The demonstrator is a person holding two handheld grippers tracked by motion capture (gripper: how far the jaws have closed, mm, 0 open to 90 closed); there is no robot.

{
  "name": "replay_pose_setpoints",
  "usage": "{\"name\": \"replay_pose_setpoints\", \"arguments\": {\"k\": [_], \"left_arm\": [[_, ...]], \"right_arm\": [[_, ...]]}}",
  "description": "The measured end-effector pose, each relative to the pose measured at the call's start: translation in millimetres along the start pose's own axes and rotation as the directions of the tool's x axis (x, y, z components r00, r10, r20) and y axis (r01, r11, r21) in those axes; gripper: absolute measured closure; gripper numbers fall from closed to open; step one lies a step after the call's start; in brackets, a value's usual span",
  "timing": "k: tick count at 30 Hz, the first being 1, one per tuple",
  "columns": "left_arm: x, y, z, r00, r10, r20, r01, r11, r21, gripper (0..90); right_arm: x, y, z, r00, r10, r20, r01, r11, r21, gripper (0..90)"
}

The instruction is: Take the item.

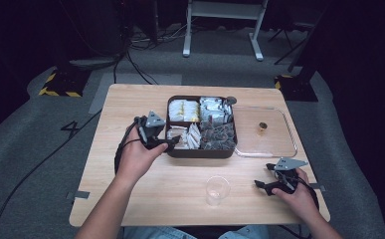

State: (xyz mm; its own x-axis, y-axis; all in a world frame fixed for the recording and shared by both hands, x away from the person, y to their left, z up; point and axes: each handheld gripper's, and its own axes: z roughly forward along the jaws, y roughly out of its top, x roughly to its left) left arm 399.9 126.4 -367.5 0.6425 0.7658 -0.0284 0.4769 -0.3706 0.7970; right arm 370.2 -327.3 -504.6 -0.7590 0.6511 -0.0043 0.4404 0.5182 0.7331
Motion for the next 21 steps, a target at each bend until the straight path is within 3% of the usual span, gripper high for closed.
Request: {"name": "replay_pose_setpoints", "arguments": {"k": [13,16,21], "left_arm": [[8.6,27.9,38.8,0.9999,0.012,-0.007,-0.012,0.9998,0.015,33.2],[9.1,31.8,45.2,0.9999,0.006,-0.010,-0.006,0.9998,-0.017,33.2],[11.1,36.8,56.3,1.0000,-0.002,0.003,0.002,0.9999,-0.013,33.2]], "right_arm": [[-0.9,-0.2,-0.2,1.0000,-0.005,-0.007,0.005,1.000,0.000,12.8],[-0.9,-0.1,-0.2,1.0000,-0.005,-0.008,0.005,1.000,-0.001,12.8],[-0.9,-0.1,-0.2,1.0000,-0.005,-0.008,0.005,1.000,-0.001,12.8]]}}
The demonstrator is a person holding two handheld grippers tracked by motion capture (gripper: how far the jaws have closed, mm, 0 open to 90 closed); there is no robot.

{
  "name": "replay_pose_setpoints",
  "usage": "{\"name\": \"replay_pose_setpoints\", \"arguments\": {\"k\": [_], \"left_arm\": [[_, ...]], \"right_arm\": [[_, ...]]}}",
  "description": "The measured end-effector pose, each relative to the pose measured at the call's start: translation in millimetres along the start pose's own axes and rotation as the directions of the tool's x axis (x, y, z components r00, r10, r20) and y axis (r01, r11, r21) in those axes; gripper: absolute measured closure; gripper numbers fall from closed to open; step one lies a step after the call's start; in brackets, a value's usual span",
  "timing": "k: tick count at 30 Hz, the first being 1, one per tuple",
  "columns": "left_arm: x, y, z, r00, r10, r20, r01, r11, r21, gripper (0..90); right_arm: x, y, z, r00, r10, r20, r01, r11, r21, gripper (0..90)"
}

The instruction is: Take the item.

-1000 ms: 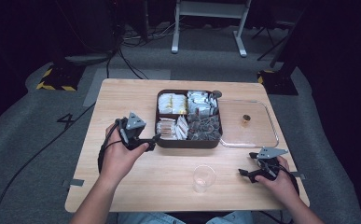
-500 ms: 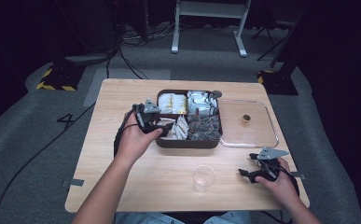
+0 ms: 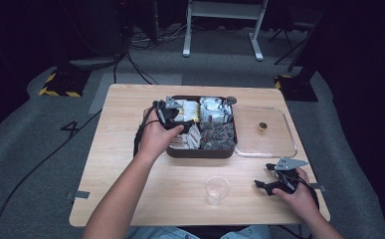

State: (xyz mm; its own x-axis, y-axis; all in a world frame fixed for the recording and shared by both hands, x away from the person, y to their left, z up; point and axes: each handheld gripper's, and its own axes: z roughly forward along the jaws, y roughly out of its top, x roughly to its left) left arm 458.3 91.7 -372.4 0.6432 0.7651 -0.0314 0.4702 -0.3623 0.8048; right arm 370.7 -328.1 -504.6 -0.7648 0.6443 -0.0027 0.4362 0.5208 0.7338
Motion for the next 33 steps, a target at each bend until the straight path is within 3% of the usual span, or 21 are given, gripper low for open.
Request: {"name": "replay_pose_setpoints", "arguments": {"k": [12,15,23,27,29,30,33], "left_arm": [[11.3,16.7,41.3,0.9993,0.018,0.033,-0.019,0.9987,0.047,34.0],[16.9,21.0,56.8,0.9979,0.007,0.064,-0.010,0.9989,0.047,34.7],[28.8,27.3,83.6,0.9983,0.013,0.057,-0.019,0.9951,0.097,39.2],[38.1,25.3,101.4,0.9989,-0.008,0.047,0.001,0.9898,0.143,42.5],[40.0,24.4,104.6,0.9987,-0.018,0.047,0.011,0.9888,0.149,42.9],[45.5,22.1,111.6,0.9976,-0.043,0.055,0.034,0.9871,0.157,43.3],[49.6,20.1,116.1,0.9971,-0.054,0.054,0.044,0.9851,0.166,44.5]], "right_arm": [[0.0,0.0,0.1,1.0000,-0.001,-0.001,0.001,1.000,0.000,12.9],[-0.2,0.0,0.1,1.0000,-0.003,-0.001,0.003,1.000,0.000,12.9],[-0.5,0.1,0.2,1.0000,-0.005,-0.003,0.005,1.000,0.000,12.9],[-0.7,0.2,0.3,1.0000,-0.006,-0.006,0.006,1.000,0.000,12.9],[-0.7,0.2,0.3,1.0000,-0.006,-0.007,0.006,1.000,0.000,12.9],[-0.8,0.2,0.3,0.9999,-0.007,-0.008,0.007,1.000,0.001,12.9],[-0.8,0.3,0.4,0.9999,-0.006,-0.009,0.006,1.000,0.000,12.9]]}}
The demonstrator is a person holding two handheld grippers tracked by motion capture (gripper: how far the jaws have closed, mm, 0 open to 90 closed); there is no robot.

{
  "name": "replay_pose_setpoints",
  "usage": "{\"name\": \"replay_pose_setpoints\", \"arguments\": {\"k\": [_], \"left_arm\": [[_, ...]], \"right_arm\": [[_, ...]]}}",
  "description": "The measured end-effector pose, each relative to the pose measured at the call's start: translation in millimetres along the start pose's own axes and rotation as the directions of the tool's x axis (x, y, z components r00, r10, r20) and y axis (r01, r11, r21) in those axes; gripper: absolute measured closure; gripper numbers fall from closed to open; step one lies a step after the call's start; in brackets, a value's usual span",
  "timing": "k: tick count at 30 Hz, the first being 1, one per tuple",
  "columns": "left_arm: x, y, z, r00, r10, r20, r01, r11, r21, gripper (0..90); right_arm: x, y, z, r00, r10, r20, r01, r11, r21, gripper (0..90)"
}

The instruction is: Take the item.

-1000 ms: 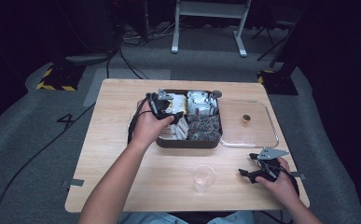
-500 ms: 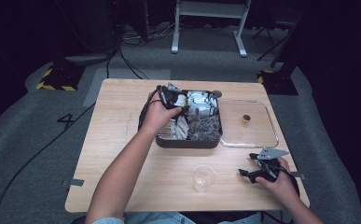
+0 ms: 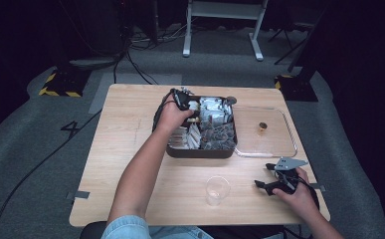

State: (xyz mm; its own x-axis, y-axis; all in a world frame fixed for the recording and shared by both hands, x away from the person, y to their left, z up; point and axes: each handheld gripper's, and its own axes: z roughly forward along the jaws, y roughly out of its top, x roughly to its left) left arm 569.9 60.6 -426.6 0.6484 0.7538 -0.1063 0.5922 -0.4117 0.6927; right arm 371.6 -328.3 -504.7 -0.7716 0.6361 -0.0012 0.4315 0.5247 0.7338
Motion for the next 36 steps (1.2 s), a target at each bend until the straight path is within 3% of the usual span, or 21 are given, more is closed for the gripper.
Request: {"name": "replay_pose_setpoints", "arguments": {"k": [6,13,24,28,32,36], "left_arm": [[9.7,-0.8,8.8,0.9992,-0.038,0.011,0.038,0.9993,0.008,45.3],[4.9,-3.6,18.4,0.9994,-0.033,-0.005,0.033,0.9974,0.064,48.5],[4.7,-3.7,28.9,0.9980,-0.059,-0.022,0.061,0.9939,0.092,48.2],[5.6,-4.4,32.9,0.9968,-0.078,-0.018,0.079,0.9894,0.121,48.3],[4.9,-4.4,34.4,0.9972,-0.072,-0.018,0.074,0.9875,0.139,49.0],[3.6,-4.4,34.9,0.9970,-0.073,-0.025,0.076,0.9854,0.152,54.5]], "right_arm": [[-0.1,0.0,0.1,1.0000,-0.001,-0.001,0.001,1.000,0.000,12.9],[-0.6,0.1,0.2,1.0000,-0.005,-0.004,0.005,1.000,-0.001,12.9],[-0.5,0.1,0.2,1.0000,-0.005,-0.004,0.005,1.000,-0.001,12.9],[-0.5,0.1,0.2,1.0000,-0.004,-0.004,0.004,1.000,-0.001,12.9],[-0.6,0.1,0.2,1.0000,-0.005,-0.004,0.005,1.000,-0.001,12.9],[-0.7,0.2,0.2,1.0000,-0.006,-0.004,0.006,1.000,-0.001,12.9]]}}
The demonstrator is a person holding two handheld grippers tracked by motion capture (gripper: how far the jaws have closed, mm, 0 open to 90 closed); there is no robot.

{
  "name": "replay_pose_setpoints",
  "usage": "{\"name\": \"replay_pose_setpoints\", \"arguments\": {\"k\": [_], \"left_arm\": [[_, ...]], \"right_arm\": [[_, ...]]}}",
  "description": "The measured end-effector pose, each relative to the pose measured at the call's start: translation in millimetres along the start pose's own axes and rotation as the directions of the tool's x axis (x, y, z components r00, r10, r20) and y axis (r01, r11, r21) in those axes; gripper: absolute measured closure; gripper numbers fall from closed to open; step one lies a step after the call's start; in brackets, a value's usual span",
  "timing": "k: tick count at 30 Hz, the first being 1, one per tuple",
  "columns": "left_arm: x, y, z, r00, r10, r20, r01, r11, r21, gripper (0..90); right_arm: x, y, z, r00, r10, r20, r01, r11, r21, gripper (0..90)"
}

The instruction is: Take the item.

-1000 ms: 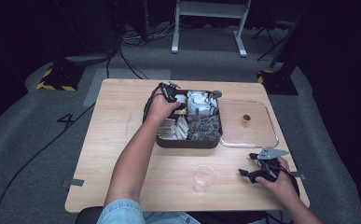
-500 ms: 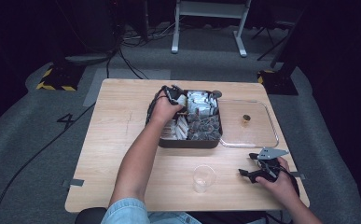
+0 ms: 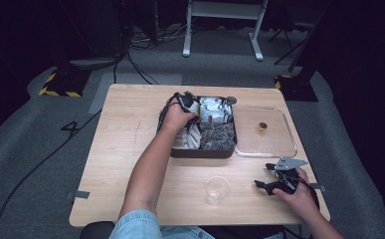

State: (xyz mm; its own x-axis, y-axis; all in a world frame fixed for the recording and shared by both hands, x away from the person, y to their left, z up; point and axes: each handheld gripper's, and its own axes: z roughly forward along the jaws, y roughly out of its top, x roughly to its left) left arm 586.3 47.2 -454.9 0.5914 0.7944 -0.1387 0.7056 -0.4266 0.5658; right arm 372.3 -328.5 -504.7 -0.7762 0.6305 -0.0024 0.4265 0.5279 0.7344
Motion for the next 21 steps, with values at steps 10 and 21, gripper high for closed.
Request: {"name": "replay_pose_setpoints", "arguments": {"k": [10,21], "left_arm": [[-5.2,2.2,2.7,0.9981,0.058,-0.021,-0.056,0.9965,0.061,76.1],[-2.9,3.4,-6.1,0.9958,0.087,-0.027,-0.085,0.9942,0.066,89.9]], "right_arm": [[-0.3,0.1,0.1,1.0000,-0.002,-0.002,0.002,1.000,0.000,13.0],[-0.3,0.1,0.1,1.0000,-0.003,-0.003,0.003,1.000,0.000,13.0]]}}
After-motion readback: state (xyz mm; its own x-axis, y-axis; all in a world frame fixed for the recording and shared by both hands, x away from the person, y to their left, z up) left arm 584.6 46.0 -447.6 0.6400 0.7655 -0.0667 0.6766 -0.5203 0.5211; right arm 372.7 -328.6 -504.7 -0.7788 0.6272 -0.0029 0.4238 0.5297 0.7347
